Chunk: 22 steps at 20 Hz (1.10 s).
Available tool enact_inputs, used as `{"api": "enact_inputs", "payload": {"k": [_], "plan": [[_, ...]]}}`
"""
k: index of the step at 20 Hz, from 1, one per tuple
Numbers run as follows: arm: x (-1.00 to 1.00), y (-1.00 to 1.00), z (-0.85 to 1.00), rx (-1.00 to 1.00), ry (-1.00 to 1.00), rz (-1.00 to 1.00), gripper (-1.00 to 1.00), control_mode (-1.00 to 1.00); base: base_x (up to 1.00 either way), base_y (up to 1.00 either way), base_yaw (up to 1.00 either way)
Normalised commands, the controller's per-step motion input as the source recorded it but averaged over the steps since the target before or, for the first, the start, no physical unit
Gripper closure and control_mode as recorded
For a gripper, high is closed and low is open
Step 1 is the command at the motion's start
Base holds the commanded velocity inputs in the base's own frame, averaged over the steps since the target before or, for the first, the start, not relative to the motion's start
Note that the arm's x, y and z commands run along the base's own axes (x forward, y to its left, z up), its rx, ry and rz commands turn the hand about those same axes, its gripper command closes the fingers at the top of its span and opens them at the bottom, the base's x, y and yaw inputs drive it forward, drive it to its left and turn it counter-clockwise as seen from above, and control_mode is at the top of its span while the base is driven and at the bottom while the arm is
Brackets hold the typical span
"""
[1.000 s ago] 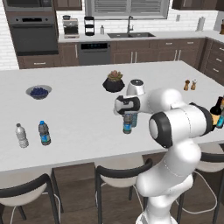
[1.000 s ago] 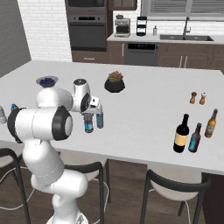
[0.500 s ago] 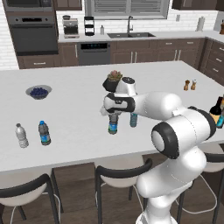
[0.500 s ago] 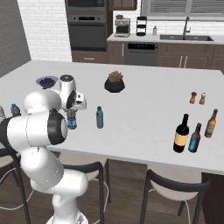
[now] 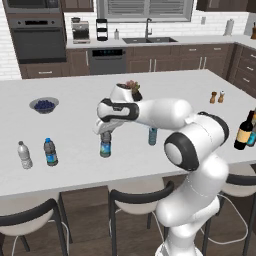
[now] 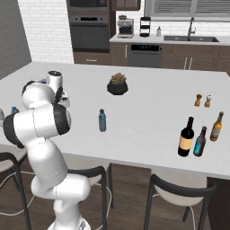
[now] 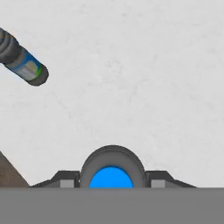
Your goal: Move the plastic bottles in the middle to the plastics group, and the glass bottles in the middle to the glass group.
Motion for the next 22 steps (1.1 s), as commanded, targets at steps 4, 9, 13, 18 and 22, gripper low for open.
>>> {"api": "enact_inputs", "payload": {"k": [4,9,13,18,22], "plan": [[0.02,0.95,-0.06,0.0,-0.04,0.31,1.0,-1.0,0.0,0.0,0.0],[-0.3,0.46,-0.2,0.0,-0.32,0.17,1.0,-1.0,0.0,0.0,0.0],[-0.07,0.51,-0.11,0.0,-0.25,0.13,1.0,-1.0,0.0,0.0,0.0],[0.02,0.82,0.0,0.0,-0.05,0.12,1.0,-1.0,0.0,0.0,0.0],[0.03,0.53,0.0,0.0,0.0,0.06,1.0,-1.0,0.0,0.0,0.0]]}}
